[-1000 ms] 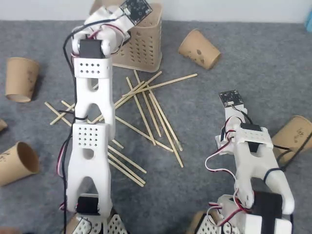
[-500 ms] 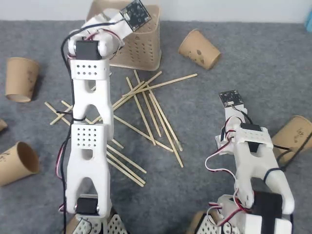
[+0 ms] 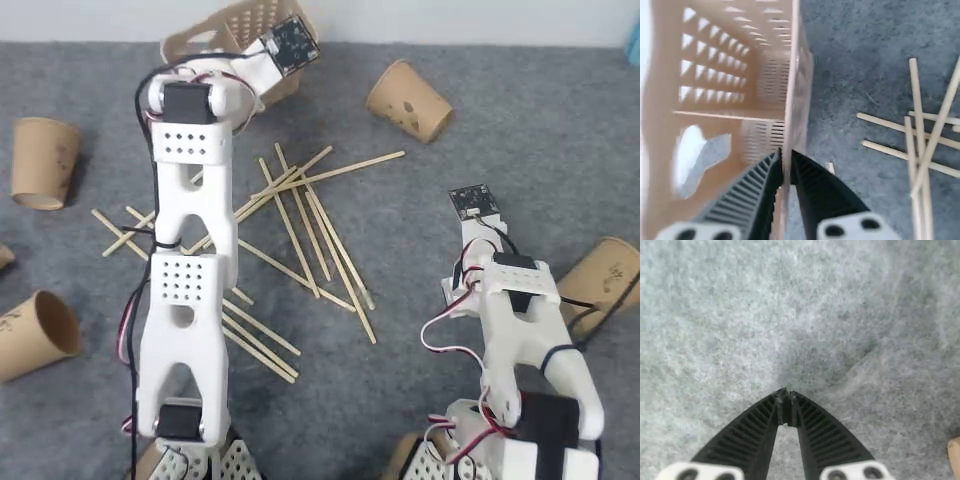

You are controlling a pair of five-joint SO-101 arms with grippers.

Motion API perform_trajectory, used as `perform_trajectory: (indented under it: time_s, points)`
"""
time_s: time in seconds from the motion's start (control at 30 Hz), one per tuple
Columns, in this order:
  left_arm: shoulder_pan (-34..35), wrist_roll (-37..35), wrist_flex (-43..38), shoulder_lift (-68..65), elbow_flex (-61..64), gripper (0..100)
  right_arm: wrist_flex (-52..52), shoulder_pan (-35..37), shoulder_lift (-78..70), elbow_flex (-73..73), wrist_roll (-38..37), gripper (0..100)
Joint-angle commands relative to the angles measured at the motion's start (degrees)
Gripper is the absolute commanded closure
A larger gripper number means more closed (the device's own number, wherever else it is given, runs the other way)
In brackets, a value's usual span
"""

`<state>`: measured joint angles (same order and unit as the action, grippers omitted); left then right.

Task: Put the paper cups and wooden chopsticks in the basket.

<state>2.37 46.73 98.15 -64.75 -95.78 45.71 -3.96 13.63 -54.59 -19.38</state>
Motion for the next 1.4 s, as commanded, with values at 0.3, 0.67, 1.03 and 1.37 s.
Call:
perform_trajectory:
  time_s: [0.3, 0.67, 1.03, 1.37]
  points:
    - [0.18, -3.69, 2.73, 2.64, 10.15, 99, -0.84, 0.48, 2.51, 0.0, -0.62, 99.1]
    - [-6.42, 1.85, 2.37, 33.05, 55.78, 99, -0.92, 0.4, 2.51, 0.0, -0.53, 99.1]
    - [-12.57, 8.97, -13.27, 65.85, 102.2, 99, -0.92, 0.31, 2.51, 0.0, -0.53, 99.1]
    - [-18.11, 9.32, -10.2, 85.36, 115.03, 99, -0.92, 0.22, 2.51, 0.0, -0.53, 99.1]
